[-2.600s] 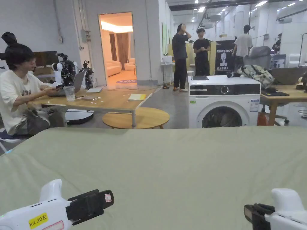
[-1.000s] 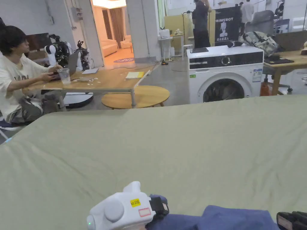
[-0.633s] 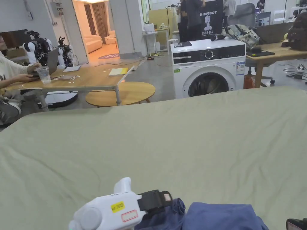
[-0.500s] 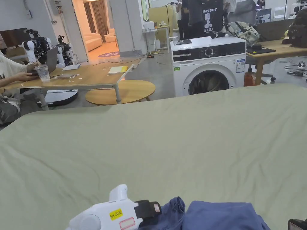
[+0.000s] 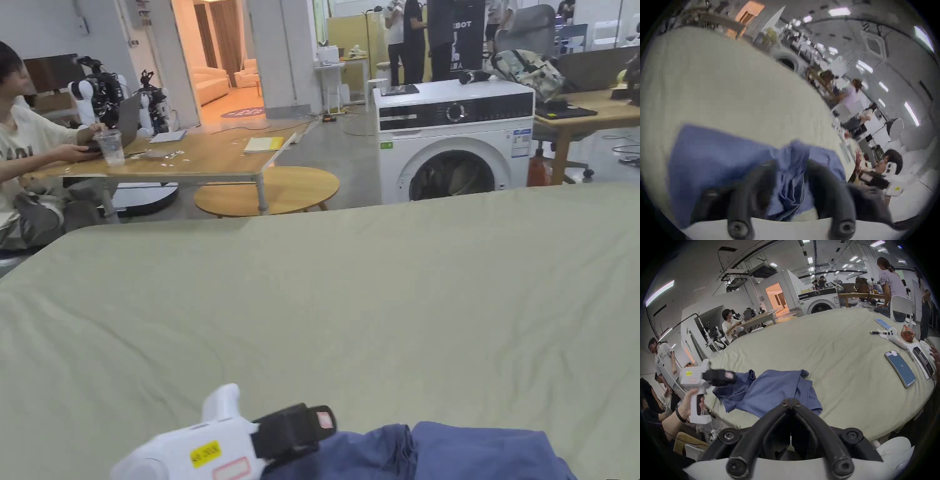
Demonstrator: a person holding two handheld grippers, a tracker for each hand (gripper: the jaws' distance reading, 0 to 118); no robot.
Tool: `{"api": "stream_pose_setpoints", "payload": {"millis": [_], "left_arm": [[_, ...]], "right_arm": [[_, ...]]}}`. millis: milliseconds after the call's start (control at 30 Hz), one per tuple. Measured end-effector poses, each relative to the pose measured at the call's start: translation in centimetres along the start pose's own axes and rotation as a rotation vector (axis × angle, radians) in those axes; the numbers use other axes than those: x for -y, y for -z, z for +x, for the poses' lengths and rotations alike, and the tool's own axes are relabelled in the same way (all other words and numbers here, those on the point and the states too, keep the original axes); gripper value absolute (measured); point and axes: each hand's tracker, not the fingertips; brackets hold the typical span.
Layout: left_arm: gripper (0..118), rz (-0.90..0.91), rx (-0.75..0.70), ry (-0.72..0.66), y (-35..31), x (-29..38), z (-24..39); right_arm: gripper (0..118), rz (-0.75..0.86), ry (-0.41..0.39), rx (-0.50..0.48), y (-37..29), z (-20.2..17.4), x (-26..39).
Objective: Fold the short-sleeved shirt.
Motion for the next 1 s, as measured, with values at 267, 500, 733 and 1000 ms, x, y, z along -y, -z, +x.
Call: {"api": "stream_pose_setpoints", "payload": {"millis": [267,500,733,1000], "left_arm": [[77,-0.085,-0.024,-0.339,0.8,0.9,-9.0],[6,-0.037,0.097,-0.523,1.6,2.7,-9.7],[5,0.097,-0.083,-0.054,-5.9,-3.9,-0.4],[5,-0.088,-0.256,0.355,6.1,1.0,11.4]], "right_arm": [[0,-0.011,-0.025,-0.034,0.7,-1.1,-0.4],[0,-0.01,-0.042,-0.017,-0.2,-1.2,-0.1],[0,-0.01,-0.011,-0.028,-0.2,-0.3,-0.3],[0,-0.001,-0.013,-0.048,-0.3,-1.5,-0.1]]}}
